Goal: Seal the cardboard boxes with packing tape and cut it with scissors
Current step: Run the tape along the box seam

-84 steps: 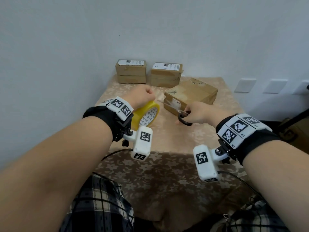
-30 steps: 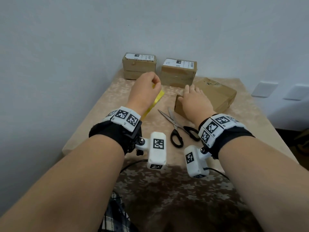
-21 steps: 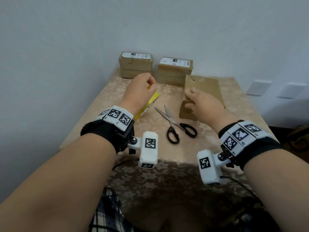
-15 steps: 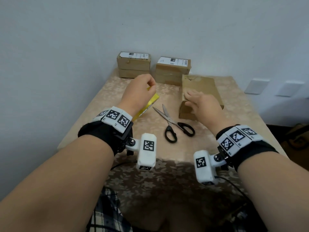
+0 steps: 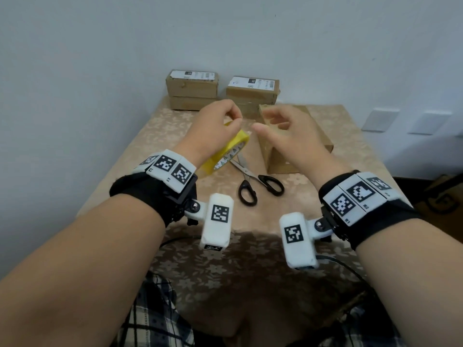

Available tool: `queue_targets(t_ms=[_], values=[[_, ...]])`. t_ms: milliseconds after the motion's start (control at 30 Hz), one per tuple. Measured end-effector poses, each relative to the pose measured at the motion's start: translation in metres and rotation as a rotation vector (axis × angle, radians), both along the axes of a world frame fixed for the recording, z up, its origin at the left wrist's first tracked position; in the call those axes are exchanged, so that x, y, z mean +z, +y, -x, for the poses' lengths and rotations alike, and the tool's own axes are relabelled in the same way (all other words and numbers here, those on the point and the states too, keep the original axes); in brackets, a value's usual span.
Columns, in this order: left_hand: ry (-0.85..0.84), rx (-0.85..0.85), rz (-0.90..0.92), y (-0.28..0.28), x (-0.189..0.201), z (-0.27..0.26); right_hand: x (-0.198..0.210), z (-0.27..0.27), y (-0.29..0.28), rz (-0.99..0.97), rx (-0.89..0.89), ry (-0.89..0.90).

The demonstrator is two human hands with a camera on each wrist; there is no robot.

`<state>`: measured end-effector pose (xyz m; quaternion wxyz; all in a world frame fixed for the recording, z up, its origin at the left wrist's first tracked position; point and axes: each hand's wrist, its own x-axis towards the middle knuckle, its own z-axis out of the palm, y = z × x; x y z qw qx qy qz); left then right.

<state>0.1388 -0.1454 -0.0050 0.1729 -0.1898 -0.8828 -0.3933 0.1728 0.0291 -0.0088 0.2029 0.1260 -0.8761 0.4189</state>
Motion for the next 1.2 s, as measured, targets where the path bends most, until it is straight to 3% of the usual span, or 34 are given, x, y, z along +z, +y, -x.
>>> queue_targets(t_ms=[67, 267, 433, 600, 767, 900, 1067, 1200], values=[[-0.003, -0.033, 0.018, 0.003, 0.000, -0.003, 0.005, 0.002, -0.010, 0.132, 0.051, -0.077], [-0.055, -0.070, 0.086, 0.003, -0.002, -0.011, 0.007, 0.009, -0.017, 0.109, -0.033, -0.122], [-0.205, -0.046, 0.011, 0.005, -0.001, -0.012, 0.014, 0.008, -0.020, 0.138, -0.075, -0.115], [-0.163, -0.089, -0.024, 0.010, -0.002, -0.015, 0.022, 0.007, -0.015, 0.127, -0.075, -0.087], [-0.299, -0.098, -0.210, 0.009, -0.001, -0.021, 0.015, 0.007, -0.016, 0.125, -0.079, -0.149], [-0.376, -0.044, -0.230, 0.007, 0.003, -0.020, 0.014, 0.010, -0.011, 0.328, -0.021, -0.209], [-0.418, -0.058, -0.260, 0.014, 0.006, -0.021, 0.015, 0.007, -0.010, 0.170, 0.052, -0.095], [-0.351, -0.062, -0.216, 0.016, 0.005, -0.021, 0.017, 0.005, -0.010, 0.132, 0.054, -0.144]])
